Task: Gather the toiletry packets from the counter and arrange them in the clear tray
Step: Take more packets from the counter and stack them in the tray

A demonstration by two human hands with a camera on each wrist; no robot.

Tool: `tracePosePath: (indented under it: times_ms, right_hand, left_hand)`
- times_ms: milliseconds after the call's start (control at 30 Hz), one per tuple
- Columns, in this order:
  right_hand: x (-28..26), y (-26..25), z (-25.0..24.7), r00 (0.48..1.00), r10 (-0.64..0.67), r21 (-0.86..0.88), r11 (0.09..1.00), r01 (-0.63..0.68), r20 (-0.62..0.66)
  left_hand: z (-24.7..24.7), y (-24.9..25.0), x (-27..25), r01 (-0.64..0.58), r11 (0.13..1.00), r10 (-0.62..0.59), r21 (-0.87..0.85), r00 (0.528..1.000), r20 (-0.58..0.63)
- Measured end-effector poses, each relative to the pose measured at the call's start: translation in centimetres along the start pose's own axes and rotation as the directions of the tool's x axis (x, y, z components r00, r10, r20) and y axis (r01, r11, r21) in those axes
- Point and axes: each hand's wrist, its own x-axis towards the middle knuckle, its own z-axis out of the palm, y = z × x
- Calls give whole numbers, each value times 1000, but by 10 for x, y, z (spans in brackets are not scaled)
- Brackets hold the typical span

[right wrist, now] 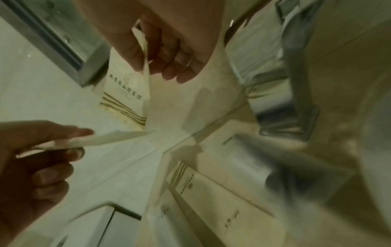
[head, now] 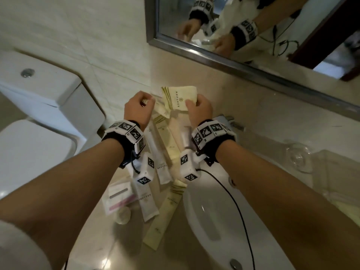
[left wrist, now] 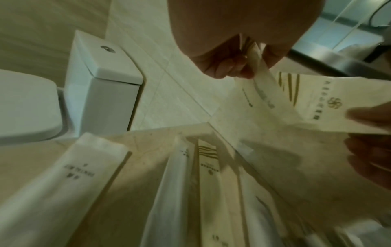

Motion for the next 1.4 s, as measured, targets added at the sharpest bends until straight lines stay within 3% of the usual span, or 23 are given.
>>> tracePosePath:
  times_ms: [167, 400, 633, 733, 800, 900, 1000, 1100, 1300, 1400]
  right_hand:
    - [-22, 2, -66, 996, -13, 130, 991, 25, -87]
    - [-54, 33, -167, 971, 50, 196, 981, -3, -233]
    - [-89, 94, -272, 970, 112, 162, 984, -77, -218]
    - [-110, 129, -317, 955, 196, 166, 973, -161, -223]
    - [-126, 157, -344, 940, 283, 197, 949, -245, -192]
    - [-147, 198, -376, 889, 415, 281, 892, -354, -196]
    - [-162, 235, -405, 801, 535, 331, 832, -445, -267]
    - [-173, 270, -430, 710, 620, 251, 784, -567, -333]
    - [-174, 309, -446, 607, 745, 200, 663, -722, -277]
    - [-168, 319, -440, 612, 750, 197, 658, -727, -251]
  left_hand:
    - [23, 40, -41, -20, 994, 36, -109, 988, 152]
    - [88, 91, -106, -107, 985, 147, -139, 938, 314]
    - [175, 126, -171, -155, 979, 203, -136, 843, 499]
    - [213, 141, -201, -143, 978, 205, -154, 808, 553]
    - [238, 150, -221, -130, 980, 197, -152, 753, 628]
    - [272, 158, -249, -141, 980, 198, -139, 667, 719]
    - [298, 158, -271, -131, 983, 185, -131, 648, 739]
    - [319, 153, -285, -115, 985, 171, -126, 629, 759]
    - [335, 138, -289, -106, 993, 115, -59, 653, 749]
    - [335, 132, -291, -119, 992, 111, -43, 661, 742]
